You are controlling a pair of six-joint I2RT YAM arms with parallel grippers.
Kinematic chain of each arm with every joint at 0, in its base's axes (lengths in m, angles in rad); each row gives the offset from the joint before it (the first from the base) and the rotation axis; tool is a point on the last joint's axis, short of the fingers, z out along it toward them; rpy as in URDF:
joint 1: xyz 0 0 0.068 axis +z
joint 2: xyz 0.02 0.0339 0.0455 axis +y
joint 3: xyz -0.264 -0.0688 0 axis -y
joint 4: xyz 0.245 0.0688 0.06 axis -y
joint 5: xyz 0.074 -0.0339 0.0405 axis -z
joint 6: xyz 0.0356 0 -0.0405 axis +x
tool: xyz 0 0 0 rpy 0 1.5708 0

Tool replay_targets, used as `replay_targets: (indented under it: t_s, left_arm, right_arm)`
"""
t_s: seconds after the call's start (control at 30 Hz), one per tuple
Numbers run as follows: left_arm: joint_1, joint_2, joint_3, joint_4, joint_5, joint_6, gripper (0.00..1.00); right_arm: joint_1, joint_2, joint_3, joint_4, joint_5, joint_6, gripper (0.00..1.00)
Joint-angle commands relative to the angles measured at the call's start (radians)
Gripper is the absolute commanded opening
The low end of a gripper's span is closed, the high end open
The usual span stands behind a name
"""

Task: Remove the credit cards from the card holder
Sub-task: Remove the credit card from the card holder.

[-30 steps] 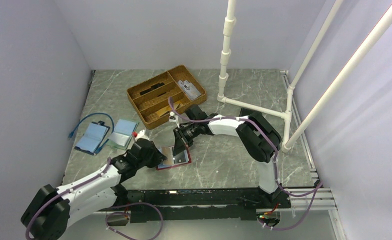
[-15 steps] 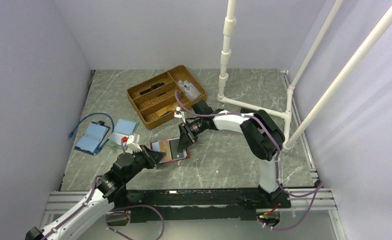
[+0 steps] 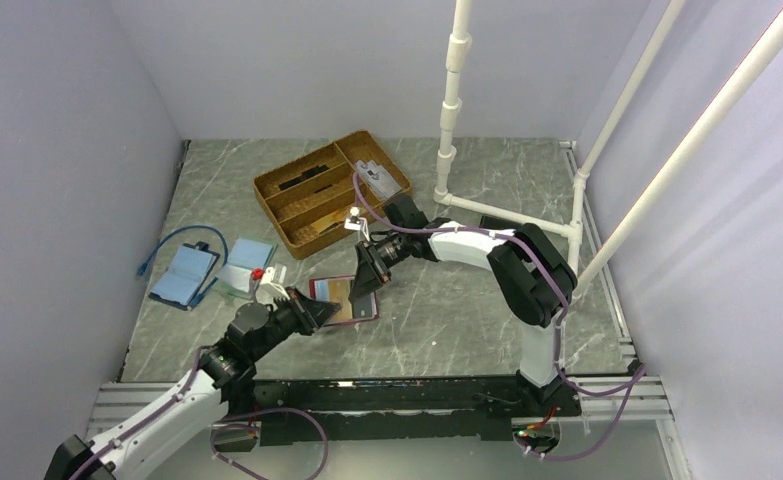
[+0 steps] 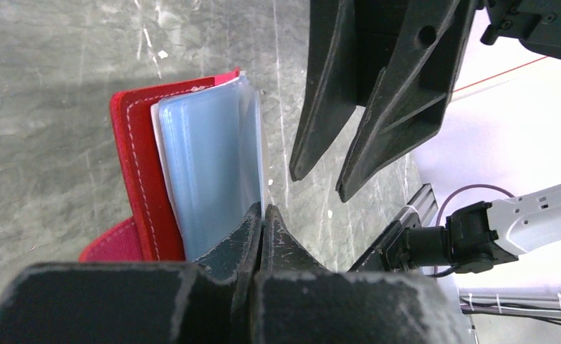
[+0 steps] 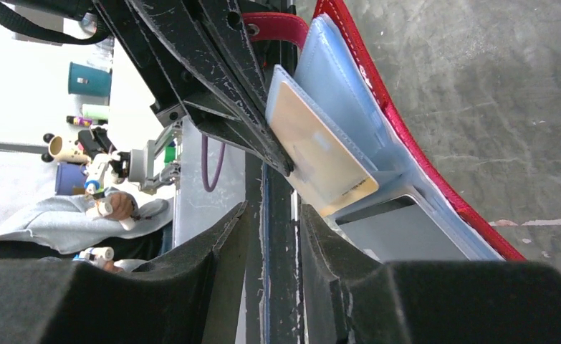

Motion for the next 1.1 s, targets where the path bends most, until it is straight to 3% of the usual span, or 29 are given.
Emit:
replay_targets:
  t_s: [0.0,0.33,0.63,0.83,0.93,1.0,1.07]
  left_arm:
    - [0.004,0.026,-0.007,0.212,0.02,-0.024,0.0]
    - [0.004,-0.099,-0.006,0.114,-0.022,-0.021,0.0]
    - [0.004,-0.007,-0.012,0.27,0.039,-0.034,0.0]
    - [0.004,0.077,-0.013,0.383,0.073,-0.046,0.0]
    - [0.004,0.085,-0.013,0.38,0.071,-0.051,0.0]
    - [0.004,0.07,-0.019,0.357,0.051,-0.061,0.0]
    - [0.006,0.033,-0.018,0.298,0.028,-0.072,0.04]
  right_arm:
    - [-0.001,-0.039,0.014,-0.02,0.029,-0.036,0.35]
    - [-0.008,-0.04,0.038,-0.105,0.072,-0.123,0.35]
    - [-0.008,-0.05,-0.017,0.089,-0.077,0.039,0.36]
    - [-0.008,-0.057,-0.044,0.186,-0.095,0.126,0.35]
    - [-0.008,-0.058,-0.055,0.235,-0.105,0.171,0.24]
    - [-0.01,-0.056,-0.056,0.238,-0.101,0.176,0.03]
    - [-0.011,-0.053,-0.053,0.229,-0.097,0.167,0.0]
